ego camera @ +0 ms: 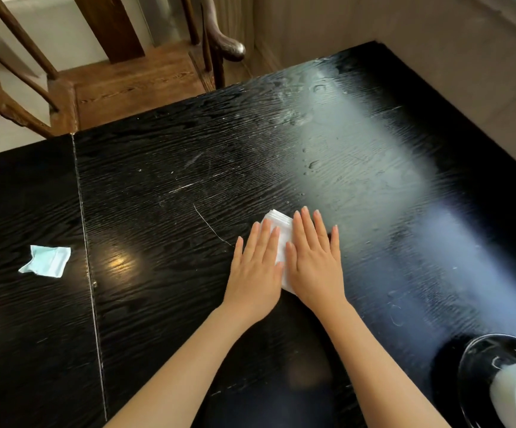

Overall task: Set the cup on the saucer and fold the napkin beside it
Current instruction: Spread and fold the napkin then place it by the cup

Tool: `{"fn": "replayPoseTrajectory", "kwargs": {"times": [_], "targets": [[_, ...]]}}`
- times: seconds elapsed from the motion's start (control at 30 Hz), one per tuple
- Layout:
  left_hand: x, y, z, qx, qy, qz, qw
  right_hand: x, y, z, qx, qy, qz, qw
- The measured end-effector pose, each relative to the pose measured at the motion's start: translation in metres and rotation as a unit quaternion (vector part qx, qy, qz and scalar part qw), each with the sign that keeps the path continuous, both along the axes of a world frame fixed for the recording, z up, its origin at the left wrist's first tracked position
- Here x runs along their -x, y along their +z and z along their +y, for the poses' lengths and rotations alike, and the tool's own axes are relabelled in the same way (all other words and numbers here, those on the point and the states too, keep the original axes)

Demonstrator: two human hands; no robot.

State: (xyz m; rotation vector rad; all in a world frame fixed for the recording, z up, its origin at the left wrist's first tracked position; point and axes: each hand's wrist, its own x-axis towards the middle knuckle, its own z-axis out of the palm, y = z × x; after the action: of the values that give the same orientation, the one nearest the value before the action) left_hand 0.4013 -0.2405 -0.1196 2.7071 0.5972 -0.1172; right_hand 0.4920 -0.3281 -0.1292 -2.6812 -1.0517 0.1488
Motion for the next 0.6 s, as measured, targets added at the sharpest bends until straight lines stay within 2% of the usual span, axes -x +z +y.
{"fn": "replayPoseTrajectory", "kwargs": {"times": [0.03, 0.1, 0.17, 0.2, 0.27, 0.33, 0.4, 0.5, 0.6], "targets": [[0.001, 0.005, 0.006, 0.073, 0.012, -0.016, 0.997, -0.001, 0.000, -0.001, 0.010, 0.003, -0.008, 1.000], [0.002, 0.015, 0.015, 0.200, 0.100, -0.077, 0.972, -0.003, 0.001, -0.003, 0.031, 0.013, -0.022, 0.999], [-0.005, 0.027, 0.021, 0.257, 0.210, -0.133, 0.934, -0.004, 0.001, -0.003, 0.045, 0.023, -0.016, 0.999], [-0.011, 0.032, 0.024, 0.278, 0.253, -0.127, 0.918, -0.004, 0.001, -0.003, 0.044, 0.023, -0.014, 0.999], [-0.025, 0.040, 0.031, 0.306, 0.296, -0.055, 0.903, -0.003, 0.002, -0.003, 0.034, 0.019, -0.011, 0.999], [-0.034, 0.046, 0.033, 0.305, 0.232, 0.036, 0.923, -0.002, 0.003, -0.004, 0.025, 0.019, -0.005, 0.999], [-0.033, 0.047, 0.032, 0.281, 0.168, 0.061, 0.943, -0.003, 0.003, -0.005, 0.017, 0.026, 0.009, 0.999], [-0.022, 0.047, 0.034, 0.318, 0.171, 0.009, 0.932, -0.011, 0.009, -0.007, -0.044, 0.031, 0.081, 0.995], [-0.014, 0.056, 0.040, 0.366, 0.140, -0.021, 0.920, -0.022, 0.034, -0.008, -0.150, -0.001, 0.236, 0.960]]}}
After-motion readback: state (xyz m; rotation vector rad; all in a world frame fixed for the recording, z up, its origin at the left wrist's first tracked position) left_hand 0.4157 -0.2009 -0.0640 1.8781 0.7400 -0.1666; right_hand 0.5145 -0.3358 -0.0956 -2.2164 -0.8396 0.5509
